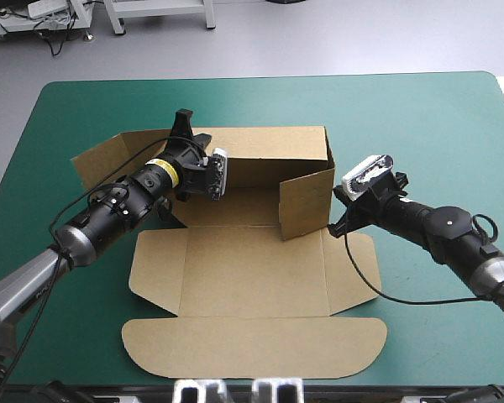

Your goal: Fold the box

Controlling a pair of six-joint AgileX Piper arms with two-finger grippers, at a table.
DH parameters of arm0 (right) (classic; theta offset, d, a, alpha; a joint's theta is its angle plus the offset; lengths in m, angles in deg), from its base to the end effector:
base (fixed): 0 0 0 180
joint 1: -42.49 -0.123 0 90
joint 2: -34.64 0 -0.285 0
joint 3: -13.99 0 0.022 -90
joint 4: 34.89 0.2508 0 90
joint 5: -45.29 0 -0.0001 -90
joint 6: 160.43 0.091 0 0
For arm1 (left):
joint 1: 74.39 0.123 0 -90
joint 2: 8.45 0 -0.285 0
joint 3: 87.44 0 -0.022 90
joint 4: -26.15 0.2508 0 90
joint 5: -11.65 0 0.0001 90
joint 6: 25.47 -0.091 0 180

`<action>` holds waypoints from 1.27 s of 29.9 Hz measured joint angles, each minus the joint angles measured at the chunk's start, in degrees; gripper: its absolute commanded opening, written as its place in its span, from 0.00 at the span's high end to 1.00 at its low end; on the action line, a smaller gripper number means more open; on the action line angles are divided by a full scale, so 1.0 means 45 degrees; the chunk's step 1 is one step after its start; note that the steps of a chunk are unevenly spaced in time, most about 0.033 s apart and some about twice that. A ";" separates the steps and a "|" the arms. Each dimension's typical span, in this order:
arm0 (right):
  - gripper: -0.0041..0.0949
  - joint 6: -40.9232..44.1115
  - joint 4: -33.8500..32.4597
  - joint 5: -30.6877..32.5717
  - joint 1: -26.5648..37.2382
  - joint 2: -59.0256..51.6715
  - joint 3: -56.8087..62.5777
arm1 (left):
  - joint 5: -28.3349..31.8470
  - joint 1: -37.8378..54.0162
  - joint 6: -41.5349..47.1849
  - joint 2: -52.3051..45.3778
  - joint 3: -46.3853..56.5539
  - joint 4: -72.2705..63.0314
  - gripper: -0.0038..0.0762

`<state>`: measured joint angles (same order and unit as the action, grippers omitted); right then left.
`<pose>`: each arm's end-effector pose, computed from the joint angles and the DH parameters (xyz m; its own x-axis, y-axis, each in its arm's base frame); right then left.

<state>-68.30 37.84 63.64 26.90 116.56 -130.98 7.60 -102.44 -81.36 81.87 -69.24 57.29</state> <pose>0.2494 0.0981 0.2644 -0.3605 -0.3736 -0.8547 -0.6239 0.7777 -0.0768 0.2934 -0.1525 0.3151 0.4219 0.9059 -0.0354 0.3533 -0.1283 0.9267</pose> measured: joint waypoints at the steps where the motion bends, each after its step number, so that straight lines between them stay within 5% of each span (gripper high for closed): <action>1: 0.78 -0.0057 0.0002 0.0026 0.0000 0.0000 0.0000 | -0.0030 -0.0010 0.0025 -0.0011 0.0000 0.0000 0.96; 6: 0.35 -0.0277 -0.0429 0.0877 0.0000 0.0000 0.0000 | -0.0190 -0.0045 0.0106 -0.0063 0.0000 0.0000 0.96; 8: 0.26 -0.0291 -0.0561 0.1159 0.0000 0.0000 0.0000 | -0.0205 -0.0045 0.0289 -0.0067 0.0000 0.0000 0.96; 16: 0.27 -0.0595 -0.0388 0.1252 0.0000 0.0122 -0.0022 | -0.0683 -0.0442 0.0576 -0.0129 -0.0012 0.0190 0.96; 26: 0.27 -0.2366 0.2082 0.1222 -0.0065 0.0416 -0.0276 | -0.0832 -0.0661 0.1784 -0.0167 -0.0022 0.0336 0.96; 38: 0.29 -0.2168 0.2364 -0.1360 -0.1409 0.0613 -0.0700 | -0.1266 -0.1402 0.2756 -0.0179 -0.0135 0.0621 0.96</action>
<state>-78.05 48.48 57.52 20.56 119.32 -134.13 1.90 -108.75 -68.96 81.07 -69.85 60.09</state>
